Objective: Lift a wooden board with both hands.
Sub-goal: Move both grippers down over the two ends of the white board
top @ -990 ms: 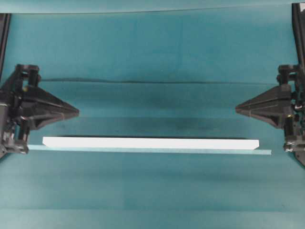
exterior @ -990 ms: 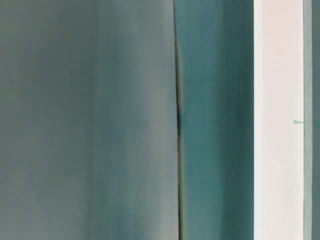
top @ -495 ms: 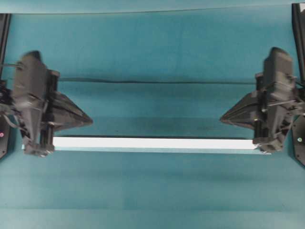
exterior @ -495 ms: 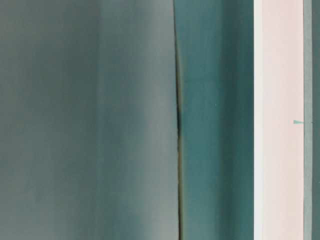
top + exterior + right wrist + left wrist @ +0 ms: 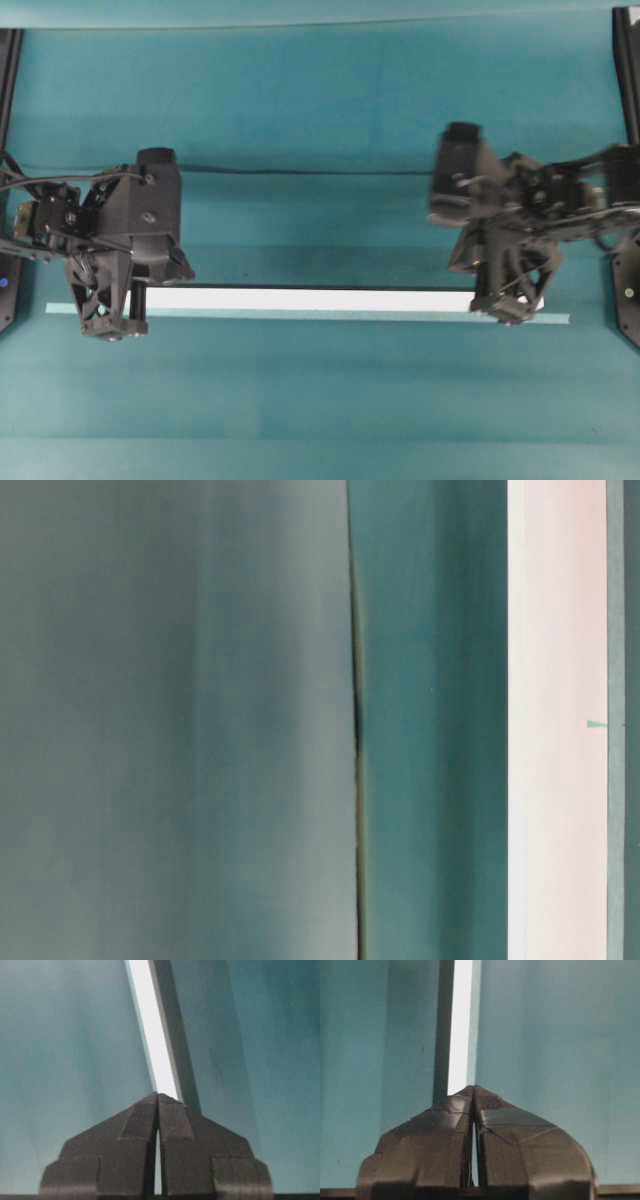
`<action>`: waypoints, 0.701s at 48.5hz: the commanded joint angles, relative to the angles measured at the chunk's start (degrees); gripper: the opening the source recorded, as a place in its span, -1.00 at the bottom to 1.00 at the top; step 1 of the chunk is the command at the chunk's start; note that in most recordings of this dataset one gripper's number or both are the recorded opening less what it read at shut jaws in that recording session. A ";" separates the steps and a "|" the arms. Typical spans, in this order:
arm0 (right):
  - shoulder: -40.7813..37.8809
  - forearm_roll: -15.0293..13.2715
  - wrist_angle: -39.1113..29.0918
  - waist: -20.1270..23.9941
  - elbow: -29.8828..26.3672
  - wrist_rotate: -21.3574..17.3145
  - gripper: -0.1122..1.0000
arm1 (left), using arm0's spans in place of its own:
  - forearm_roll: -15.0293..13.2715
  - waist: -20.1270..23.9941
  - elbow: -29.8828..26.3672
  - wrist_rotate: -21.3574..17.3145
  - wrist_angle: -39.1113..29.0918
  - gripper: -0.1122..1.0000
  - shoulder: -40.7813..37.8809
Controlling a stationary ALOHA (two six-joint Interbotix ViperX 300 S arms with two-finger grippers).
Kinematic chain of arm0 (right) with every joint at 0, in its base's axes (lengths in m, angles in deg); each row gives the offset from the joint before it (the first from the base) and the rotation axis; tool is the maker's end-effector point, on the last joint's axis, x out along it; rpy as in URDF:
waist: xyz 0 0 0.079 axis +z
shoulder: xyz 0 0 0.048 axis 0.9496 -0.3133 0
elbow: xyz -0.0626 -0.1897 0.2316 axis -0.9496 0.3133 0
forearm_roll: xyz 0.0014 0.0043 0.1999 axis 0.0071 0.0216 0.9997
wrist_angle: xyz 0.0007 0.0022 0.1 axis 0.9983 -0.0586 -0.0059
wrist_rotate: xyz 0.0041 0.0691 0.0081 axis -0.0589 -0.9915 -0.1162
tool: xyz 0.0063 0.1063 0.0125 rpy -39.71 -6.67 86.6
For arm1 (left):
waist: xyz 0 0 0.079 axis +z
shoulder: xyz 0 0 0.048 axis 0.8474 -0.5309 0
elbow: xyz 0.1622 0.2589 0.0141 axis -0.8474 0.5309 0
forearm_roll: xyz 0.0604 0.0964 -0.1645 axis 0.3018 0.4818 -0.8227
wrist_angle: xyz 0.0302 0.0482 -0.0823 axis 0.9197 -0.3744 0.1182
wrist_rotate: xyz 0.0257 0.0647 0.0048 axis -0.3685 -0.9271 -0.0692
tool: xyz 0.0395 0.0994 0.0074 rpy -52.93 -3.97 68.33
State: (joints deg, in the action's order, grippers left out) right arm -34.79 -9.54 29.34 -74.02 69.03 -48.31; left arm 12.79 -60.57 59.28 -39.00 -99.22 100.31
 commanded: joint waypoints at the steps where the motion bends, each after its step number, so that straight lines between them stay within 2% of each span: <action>1: -3.08 -0.35 -3.60 0.26 -3.16 1.67 -0.80 | 0.18 -0.26 -2.02 -0.09 -1.32 -0.82 -0.26; 11: -7.29 -0.53 -8.79 0.26 -5.62 4.48 -0.80 | 0.26 -0.53 -3.34 -0.79 -5.10 -0.82 -1.76; 18: -7.47 -0.53 -8.00 0.18 -5.71 4.57 -0.80 | 0.35 -0.53 -3.34 -3.69 -5.19 -0.82 -1.93; 25: -7.56 -0.26 -7.03 0.18 -5.36 4.92 -0.80 | 0.35 -0.44 -3.16 -4.83 -5.10 -0.80 -2.02; 30: -7.56 -0.18 -6.86 0.09 -5.19 5.19 -0.72 | 0.35 -0.18 -2.64 -4.22 -5.19 -0.65 -2.37; 32: -7.65 -0.18 -6.86 0.18 -5.19 5.54 -0.66 | 0.35 -0.09 -2.29 -4.13 -5.27 -0.54 -2.64; 34: -7.73 0.00 -7.03 0.18 -5.19 5.71 -0.57 | 0.35 -0.09 -2.11 -4.04 -5.36 -0.34 -2.90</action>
State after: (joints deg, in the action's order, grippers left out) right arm -42.08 -9.89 22.22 -73.94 64.11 -43.47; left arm 13.06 -60.83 57.53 -43.13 -104.58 97.41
